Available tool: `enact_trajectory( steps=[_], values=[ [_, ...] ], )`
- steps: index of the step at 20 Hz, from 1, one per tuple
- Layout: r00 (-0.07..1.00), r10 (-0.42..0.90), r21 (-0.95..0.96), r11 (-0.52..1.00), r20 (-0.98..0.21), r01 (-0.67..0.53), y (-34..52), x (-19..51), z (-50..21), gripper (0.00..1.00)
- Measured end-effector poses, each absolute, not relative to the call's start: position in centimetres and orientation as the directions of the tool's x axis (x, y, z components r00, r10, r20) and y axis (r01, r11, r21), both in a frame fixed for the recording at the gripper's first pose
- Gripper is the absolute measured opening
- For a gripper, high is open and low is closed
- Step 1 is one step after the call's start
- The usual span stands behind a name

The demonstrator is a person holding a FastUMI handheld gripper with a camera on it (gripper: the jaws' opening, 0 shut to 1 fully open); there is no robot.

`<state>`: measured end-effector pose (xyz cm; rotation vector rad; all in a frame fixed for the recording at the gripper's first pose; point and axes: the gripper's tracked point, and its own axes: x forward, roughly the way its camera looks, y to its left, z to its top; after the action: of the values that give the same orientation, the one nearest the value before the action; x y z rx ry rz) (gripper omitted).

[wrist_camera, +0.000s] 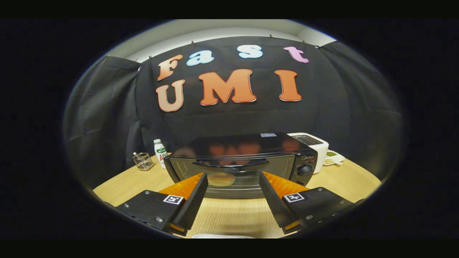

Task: Open the toaster oven, put the food inside, and close the toaster oven door.

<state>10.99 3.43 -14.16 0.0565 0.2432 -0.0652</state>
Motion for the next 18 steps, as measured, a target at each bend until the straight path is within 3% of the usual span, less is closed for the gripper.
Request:
enact_trajectory(
  steps=[18],
  values=[
    [0.998, -0.029, -0.026, 0.999, -0.057, 0.028, 2.5, 2.9, -4.5, 0.89]
  ],
)
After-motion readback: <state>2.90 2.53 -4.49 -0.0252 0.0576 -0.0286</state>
